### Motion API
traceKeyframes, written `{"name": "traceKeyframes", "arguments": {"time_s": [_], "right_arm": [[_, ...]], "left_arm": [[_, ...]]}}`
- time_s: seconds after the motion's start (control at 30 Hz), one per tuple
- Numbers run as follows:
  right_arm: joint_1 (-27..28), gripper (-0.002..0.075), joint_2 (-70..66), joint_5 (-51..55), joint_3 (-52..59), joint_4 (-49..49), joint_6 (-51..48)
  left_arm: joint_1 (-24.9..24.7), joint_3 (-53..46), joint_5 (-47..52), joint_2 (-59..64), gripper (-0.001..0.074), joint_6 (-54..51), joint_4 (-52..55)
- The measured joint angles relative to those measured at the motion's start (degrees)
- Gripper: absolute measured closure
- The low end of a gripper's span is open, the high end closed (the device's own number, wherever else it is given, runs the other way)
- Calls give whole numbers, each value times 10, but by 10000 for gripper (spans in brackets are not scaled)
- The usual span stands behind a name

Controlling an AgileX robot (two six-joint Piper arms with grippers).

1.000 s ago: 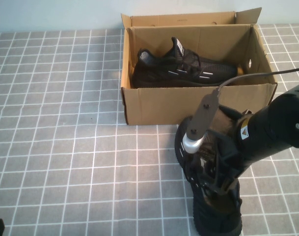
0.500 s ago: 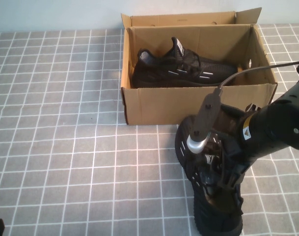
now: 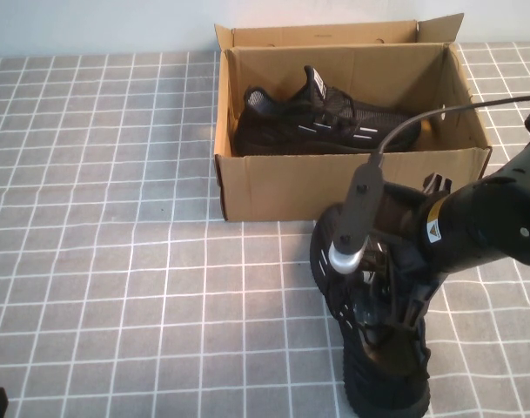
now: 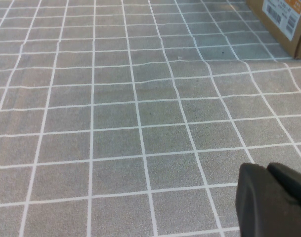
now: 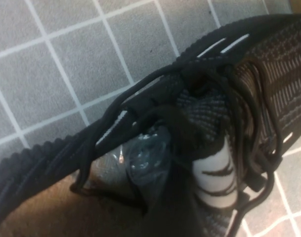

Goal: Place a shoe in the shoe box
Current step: Pick up the shoe from the table

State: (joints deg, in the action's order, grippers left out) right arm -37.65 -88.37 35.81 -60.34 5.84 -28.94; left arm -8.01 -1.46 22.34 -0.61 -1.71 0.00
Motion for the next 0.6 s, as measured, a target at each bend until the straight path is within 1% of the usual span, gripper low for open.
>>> {"name": "traceKeyframes", "arguments": {"time_s": [0.13, 0.47, 0.6], "right_arm": [[0, 210, -2, -1, 0, 0, -25], [0, 211, -27, -6, 0, -1, -29], [0, 246, -35, -8, 0, -2, -29]], "left_arm": [[0, 0, 0, 0, 736, 0, 0], [0, 0, 0, 0, 736, 0, 0], [0, 0, 0, 0, 736, 0, 0]]}}
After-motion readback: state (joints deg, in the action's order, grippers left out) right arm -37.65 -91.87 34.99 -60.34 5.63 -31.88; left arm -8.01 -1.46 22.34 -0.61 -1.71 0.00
